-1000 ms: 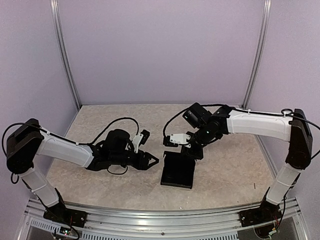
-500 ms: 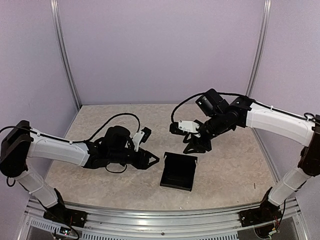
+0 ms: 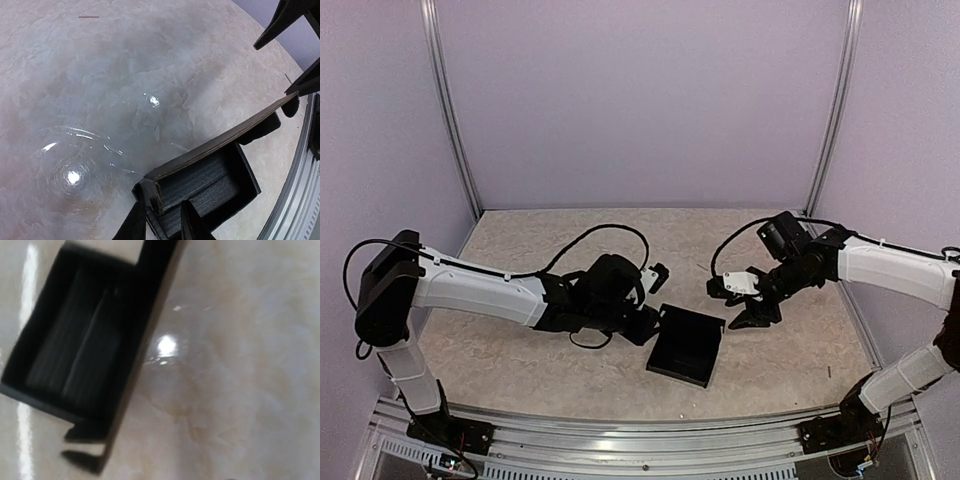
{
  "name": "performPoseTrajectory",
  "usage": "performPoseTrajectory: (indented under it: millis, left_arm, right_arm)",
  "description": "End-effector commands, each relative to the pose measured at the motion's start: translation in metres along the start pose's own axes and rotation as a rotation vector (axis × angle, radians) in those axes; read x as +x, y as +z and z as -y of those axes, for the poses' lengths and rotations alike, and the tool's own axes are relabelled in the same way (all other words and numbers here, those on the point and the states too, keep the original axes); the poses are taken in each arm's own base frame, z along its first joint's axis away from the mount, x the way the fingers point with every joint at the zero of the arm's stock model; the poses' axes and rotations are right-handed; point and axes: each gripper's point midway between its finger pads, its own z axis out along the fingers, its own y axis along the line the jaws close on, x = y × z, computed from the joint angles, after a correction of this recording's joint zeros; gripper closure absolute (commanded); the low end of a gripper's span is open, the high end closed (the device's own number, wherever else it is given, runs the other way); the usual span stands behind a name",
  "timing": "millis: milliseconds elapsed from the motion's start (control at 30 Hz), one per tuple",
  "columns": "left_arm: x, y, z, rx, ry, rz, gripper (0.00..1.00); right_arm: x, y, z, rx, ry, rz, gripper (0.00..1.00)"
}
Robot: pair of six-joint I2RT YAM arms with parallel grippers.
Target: Fold the paper box
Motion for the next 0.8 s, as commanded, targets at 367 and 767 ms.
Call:
performPoseTrajectory:
  millis: [367, 767]
  left_arm:
    - [0.013, 0.013, -0.005, -0.053, 0.080, -0.075, 0.86]
    - [0.034, 0.012, 0.002, -0.048, 0.182, -0.156, 0.82]
  right_arm:
    - [-0.008, 0.037, -0.018, -0.056, -0.091, 0.054, 0.48]
    - [-0.003, 0.046, -0.043, -0.071, -0.121, 0.022, 0.49]
